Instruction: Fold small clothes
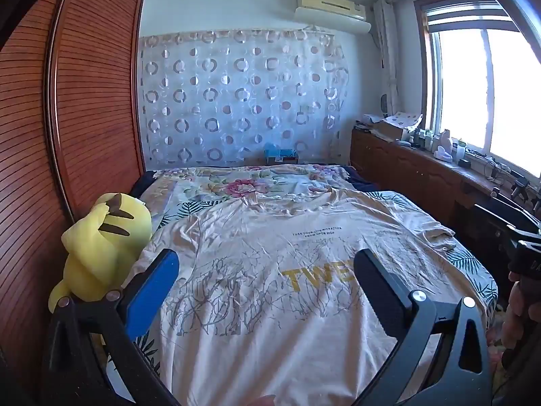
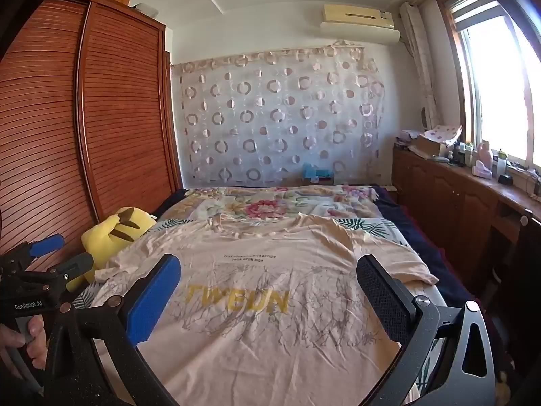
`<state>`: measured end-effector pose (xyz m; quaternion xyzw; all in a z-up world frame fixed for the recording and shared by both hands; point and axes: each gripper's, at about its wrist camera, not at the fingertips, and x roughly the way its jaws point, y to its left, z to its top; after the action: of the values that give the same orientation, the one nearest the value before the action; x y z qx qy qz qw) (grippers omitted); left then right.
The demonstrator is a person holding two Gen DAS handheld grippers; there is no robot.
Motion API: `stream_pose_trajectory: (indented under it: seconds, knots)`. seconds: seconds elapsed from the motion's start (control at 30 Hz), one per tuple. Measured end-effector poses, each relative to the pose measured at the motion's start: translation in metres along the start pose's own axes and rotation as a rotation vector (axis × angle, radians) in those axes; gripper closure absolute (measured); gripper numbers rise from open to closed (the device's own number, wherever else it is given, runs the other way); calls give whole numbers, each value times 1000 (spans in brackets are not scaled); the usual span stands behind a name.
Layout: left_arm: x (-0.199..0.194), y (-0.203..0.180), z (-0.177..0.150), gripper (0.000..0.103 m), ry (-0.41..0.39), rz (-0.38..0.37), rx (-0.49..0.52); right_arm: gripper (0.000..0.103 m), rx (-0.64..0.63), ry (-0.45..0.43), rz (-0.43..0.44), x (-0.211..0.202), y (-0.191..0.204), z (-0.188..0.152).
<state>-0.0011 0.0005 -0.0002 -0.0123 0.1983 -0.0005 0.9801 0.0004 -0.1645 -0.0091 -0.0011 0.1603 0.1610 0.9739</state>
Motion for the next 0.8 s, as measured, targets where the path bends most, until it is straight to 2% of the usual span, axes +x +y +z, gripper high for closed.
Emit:
stream_pose_trajectory:
  seconds: [0.8]
  knots:
    - [0, 0, 0, 0, 12, 0, 4, 0, -19, -5, 7, 0, 2, 1]
